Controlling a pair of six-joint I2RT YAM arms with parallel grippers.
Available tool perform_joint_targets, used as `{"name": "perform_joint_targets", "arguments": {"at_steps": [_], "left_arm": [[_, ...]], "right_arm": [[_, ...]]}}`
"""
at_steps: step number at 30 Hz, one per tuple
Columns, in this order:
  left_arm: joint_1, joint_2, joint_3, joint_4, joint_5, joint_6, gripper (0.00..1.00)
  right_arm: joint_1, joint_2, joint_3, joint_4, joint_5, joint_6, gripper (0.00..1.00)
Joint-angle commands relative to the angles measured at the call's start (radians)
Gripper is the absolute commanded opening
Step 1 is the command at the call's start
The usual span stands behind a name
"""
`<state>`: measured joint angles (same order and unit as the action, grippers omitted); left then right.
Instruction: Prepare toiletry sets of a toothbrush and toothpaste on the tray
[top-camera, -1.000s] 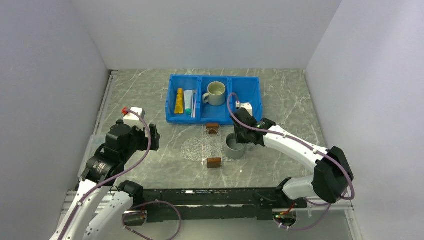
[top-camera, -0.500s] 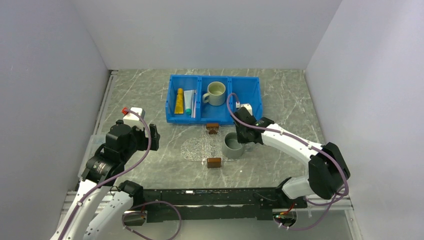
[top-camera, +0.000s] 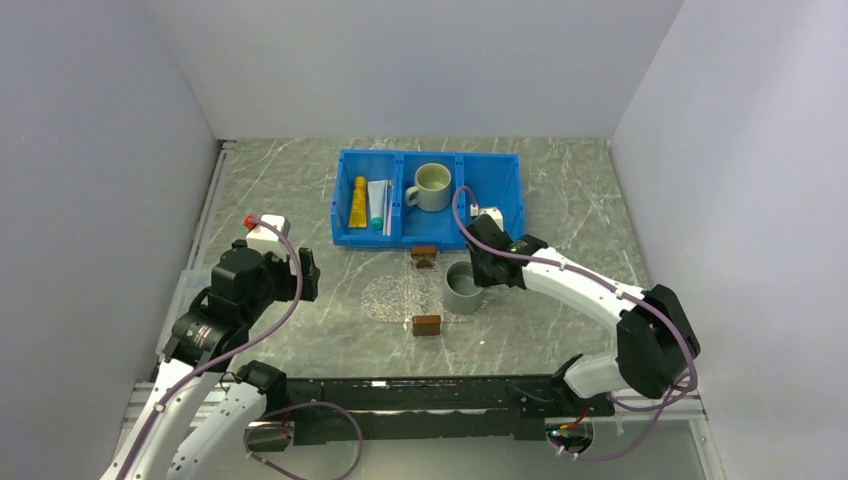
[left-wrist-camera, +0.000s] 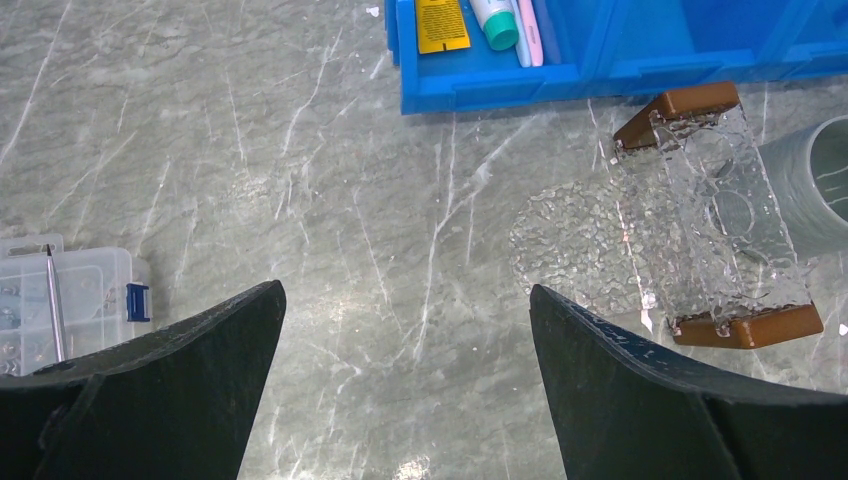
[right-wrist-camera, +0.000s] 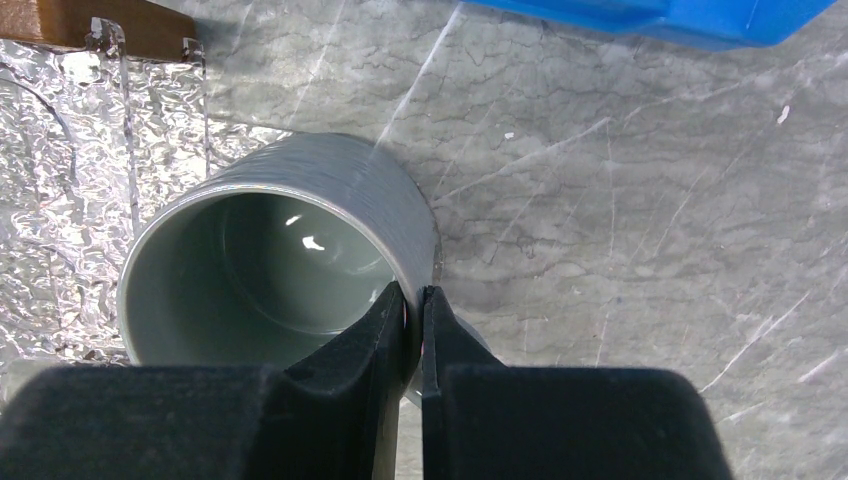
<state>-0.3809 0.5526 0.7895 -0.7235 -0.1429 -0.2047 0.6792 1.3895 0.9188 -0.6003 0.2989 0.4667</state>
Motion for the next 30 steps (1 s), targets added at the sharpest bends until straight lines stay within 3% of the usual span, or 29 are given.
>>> {"name": "perform_joint_targets", "arguments": {"at_steps": [1, 30], "left_arm": [[0.005, 0.000, 0.007, 0.017, 0.009, -0.006, 0.99], [0.010, 0.004, 0.007, 0.019, 0.017, -0.008, 0.99]], "right_arm": [[0.000, -0.021, 0.015, 0.006, 0.006, -0.008, 0.00], [-0.001, -0.073, -0.031, 0.037, -0.029, -0.035, 0.00]]}}
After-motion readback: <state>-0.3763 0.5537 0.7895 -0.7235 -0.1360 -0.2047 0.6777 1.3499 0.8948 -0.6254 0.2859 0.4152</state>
